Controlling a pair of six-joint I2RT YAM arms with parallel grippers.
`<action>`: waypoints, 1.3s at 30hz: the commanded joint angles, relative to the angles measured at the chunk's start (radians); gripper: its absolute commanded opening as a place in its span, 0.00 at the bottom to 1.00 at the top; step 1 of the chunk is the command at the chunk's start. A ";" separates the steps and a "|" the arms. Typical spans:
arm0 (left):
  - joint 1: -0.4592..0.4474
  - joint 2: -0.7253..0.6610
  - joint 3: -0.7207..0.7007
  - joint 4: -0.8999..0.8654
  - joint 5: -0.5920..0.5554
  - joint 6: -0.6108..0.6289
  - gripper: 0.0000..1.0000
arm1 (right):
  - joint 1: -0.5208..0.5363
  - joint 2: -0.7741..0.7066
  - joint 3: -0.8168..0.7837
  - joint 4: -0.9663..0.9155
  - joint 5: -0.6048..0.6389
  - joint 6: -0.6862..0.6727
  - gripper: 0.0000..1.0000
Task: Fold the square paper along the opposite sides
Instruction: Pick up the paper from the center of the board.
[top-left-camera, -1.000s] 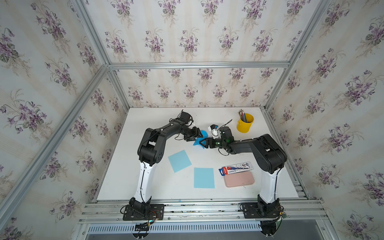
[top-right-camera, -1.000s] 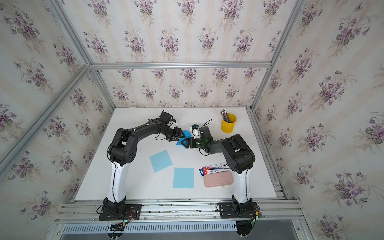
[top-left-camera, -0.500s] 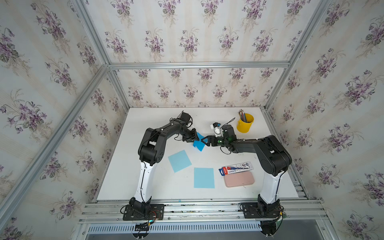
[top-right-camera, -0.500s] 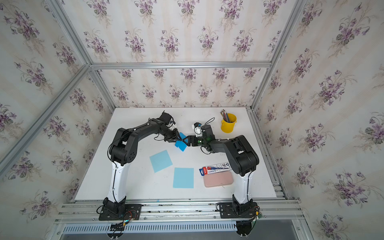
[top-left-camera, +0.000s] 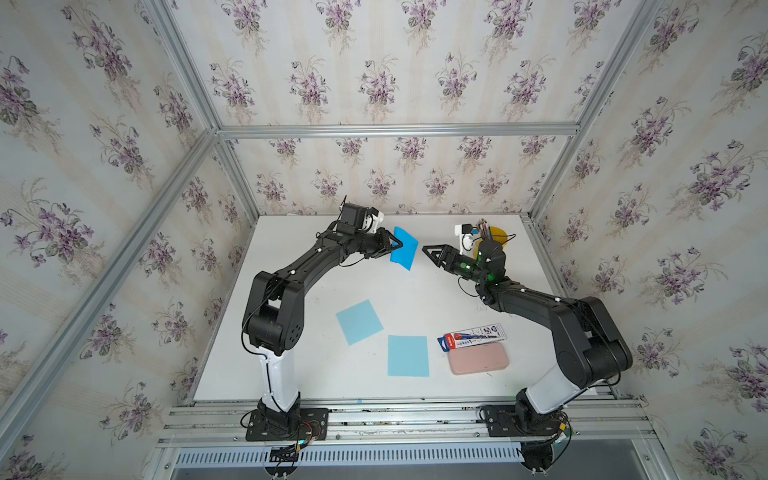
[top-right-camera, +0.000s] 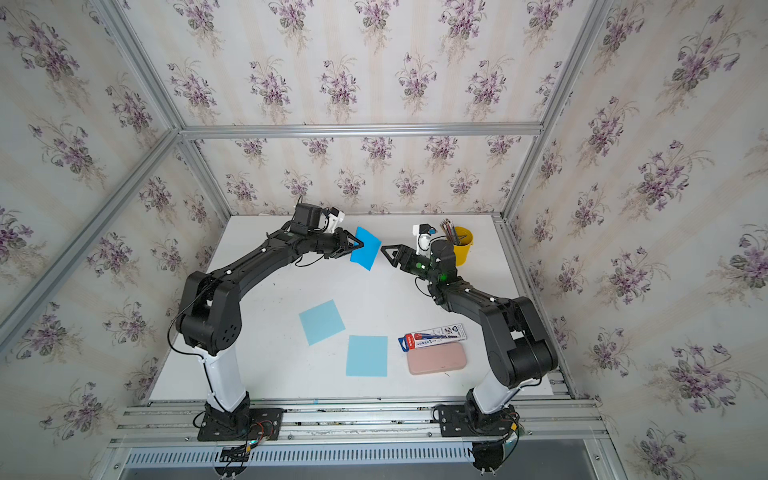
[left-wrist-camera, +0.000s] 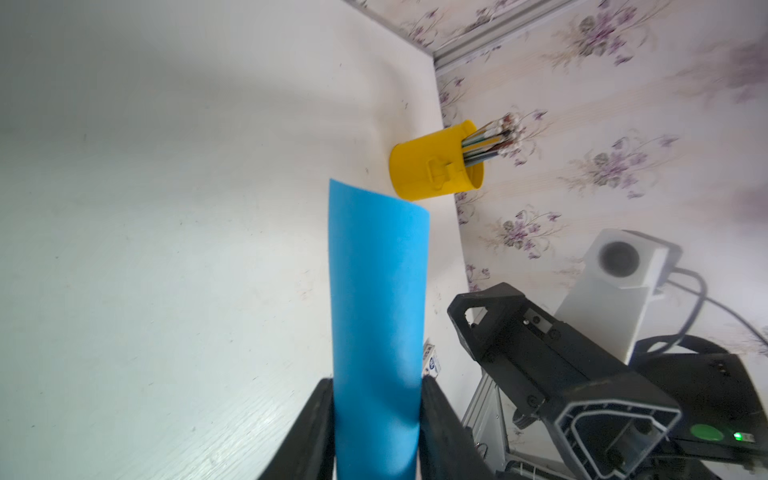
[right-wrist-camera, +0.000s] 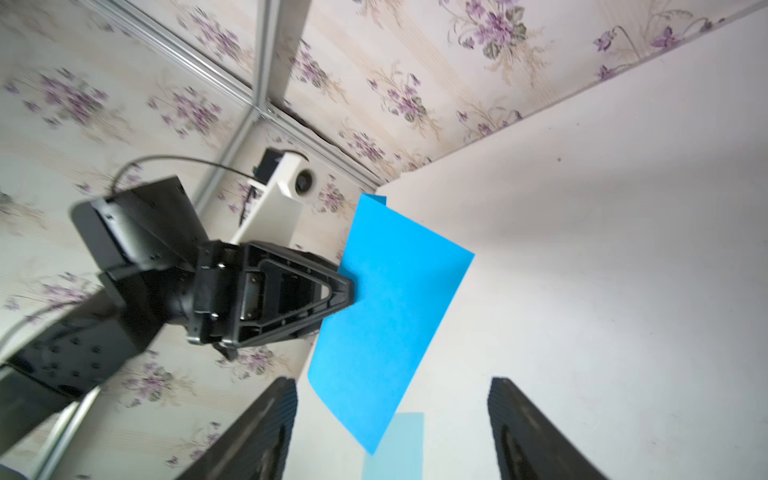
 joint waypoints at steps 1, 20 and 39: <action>0.002 -0.036 -0.056 0.247 0.040 -0.104 0.37 | 0.001 0.014 -0.002 0.261 -0.076 0.249 0.76; 0.006 -0.085 -0.204 0.595 0.081 -0.276 0.41 | 0.025 0.263 0.075 0.653 -0.143 0.547 0.60; 0.004 -0.136 -0.256 0.614 0.088 -0.246 0.41 | -0.011 0.265 0.099 0.609 -0.163 0.523 0.59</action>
